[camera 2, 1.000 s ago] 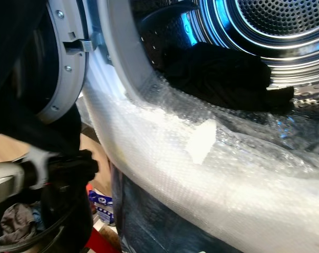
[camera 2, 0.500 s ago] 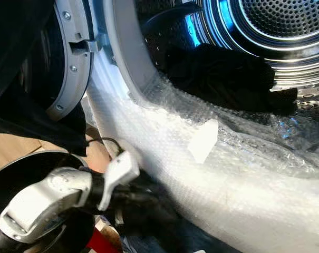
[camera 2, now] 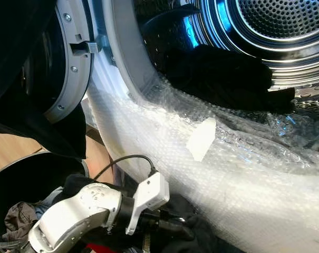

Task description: Clothes washing

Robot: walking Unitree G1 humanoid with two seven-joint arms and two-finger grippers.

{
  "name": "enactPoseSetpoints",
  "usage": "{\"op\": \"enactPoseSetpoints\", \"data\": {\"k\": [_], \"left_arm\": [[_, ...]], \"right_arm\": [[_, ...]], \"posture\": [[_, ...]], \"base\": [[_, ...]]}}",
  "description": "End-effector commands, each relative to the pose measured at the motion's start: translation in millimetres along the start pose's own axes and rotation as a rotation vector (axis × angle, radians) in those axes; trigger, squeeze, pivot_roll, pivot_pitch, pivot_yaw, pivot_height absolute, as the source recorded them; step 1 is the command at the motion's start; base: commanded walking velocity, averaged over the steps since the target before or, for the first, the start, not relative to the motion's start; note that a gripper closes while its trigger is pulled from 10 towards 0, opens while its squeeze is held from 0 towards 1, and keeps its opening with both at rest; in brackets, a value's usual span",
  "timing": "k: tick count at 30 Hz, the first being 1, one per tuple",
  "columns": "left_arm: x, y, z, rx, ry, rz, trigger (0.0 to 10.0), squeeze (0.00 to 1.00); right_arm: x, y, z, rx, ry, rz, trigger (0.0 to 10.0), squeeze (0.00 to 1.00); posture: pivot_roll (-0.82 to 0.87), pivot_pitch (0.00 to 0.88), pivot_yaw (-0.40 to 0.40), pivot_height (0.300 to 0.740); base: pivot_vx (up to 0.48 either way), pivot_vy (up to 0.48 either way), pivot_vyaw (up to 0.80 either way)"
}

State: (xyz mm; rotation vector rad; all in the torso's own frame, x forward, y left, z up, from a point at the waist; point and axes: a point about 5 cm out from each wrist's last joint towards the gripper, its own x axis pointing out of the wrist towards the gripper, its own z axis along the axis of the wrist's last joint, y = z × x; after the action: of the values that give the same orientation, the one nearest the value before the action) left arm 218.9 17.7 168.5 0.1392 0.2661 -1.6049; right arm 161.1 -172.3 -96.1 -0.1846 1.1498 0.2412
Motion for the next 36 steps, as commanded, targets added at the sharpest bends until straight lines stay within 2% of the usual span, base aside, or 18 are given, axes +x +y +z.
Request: {"op": "enactPoseSetpoints", "data": {"k": [1, 6, 12, 15, 20, 22, 23, 26, 31, 36], "left_arm": [[0.8, 1.6, 0, 0.014, -0.007, 0.017, 0.0, 0.00], [3.1, 3.8, -2, 0.015, -0.009, 0.022, 0.0, 0.00], [13.3, 4.0, -8, 0.018, 0.025, -0.002, 0.0, 0.00], [12.4, 1.6, -19, 0.016, 0.078, -0.020, 0.0, 0.00], [-16.1, 0.6, -56, -0.044, 0.237, 0.023, 0.0, 0.00], [-33.4, -8.5, -71, -0.096, 0.291, 0.013, 0.0, 0.00], [-46.4, -15.6, -81, -0.123, 0.338, 0.017, 0.0, 0.00], [-61.0, -19.8, -94, -0.152, 0.376, 0.070, 0.0, 0.00], [-72.7, -22.5, -106, -0.168, 0.410, 0.145, 0.0, 0.00], [-72.5, -20.5, -106, -0.168, 0.402, 0.176, 0.0, 0.00]], "right_arm": [[-0.4, -1.5, -4, 0.004, 0.011, -0.004, 10.0, 0.00], [-0.9, -3.3, -5, -0.009, 0.019, -0.006, 10.0, 0.00], [-0.7, -3.1, -5, -0.004, 0.014, -0.009, 10.0, 0.00], [-0.6, -2.3, -4, -0.003, 0.009, -0.006, 10.0, 0.00], [-1.4, -2.4, -8, -0.035, 0.011, 0.031, 10.0, 0.00], [-2.2, -3.2, -12, -0.048, 0.022, 0.052, 10.0, 0.00], [-2.8, -4.4, -13, -0.063, 0.026, 0.065, 10.0, 0.00], [-3.5, -4.8, -13, -0.087, 0.020, 0.101, 10.0, 0.00], [-5.9, -10.1, 2, -0.154, -0.054, 0.180, 10.0, 0.00], [-11.8, -23.8, 19, -0.220, -0.130, 0.238, 10.0, 0.00]], "posture": [[0.05, 0.049, -0.042, 0.740], [0.07, 0.049, -0.047, 0.740], [0.06, 0.050, -0.043, 0.740], [0.05, 0.050, -0.038, 0.740], [0.05, 0.054, -0.036, 0.740], [0.05, 0.057, -0.036, 0.740], [0.06, 0.060, -0.036, 0.740], [0.07, 0.063, -0.037, 0.740], [0.07, 0.063, -0.039, 0.740], [0.06, 0.065, -0.044, 0.740]], "base": [[0.000, 0.000, 0.00], [0.000, 0.000, 0.00], [0.000, 0.000, 0.00], [0.000, 0.000, 0.00], [0.000, 0.000, 0.00], [0.000, 0.000, 0.00], [0.000, 0.000, 0.00], [0.000, 0.000, 0.00], [0.000, 0.000, 0.00], [0.000, 0.000, 0.00]]}}
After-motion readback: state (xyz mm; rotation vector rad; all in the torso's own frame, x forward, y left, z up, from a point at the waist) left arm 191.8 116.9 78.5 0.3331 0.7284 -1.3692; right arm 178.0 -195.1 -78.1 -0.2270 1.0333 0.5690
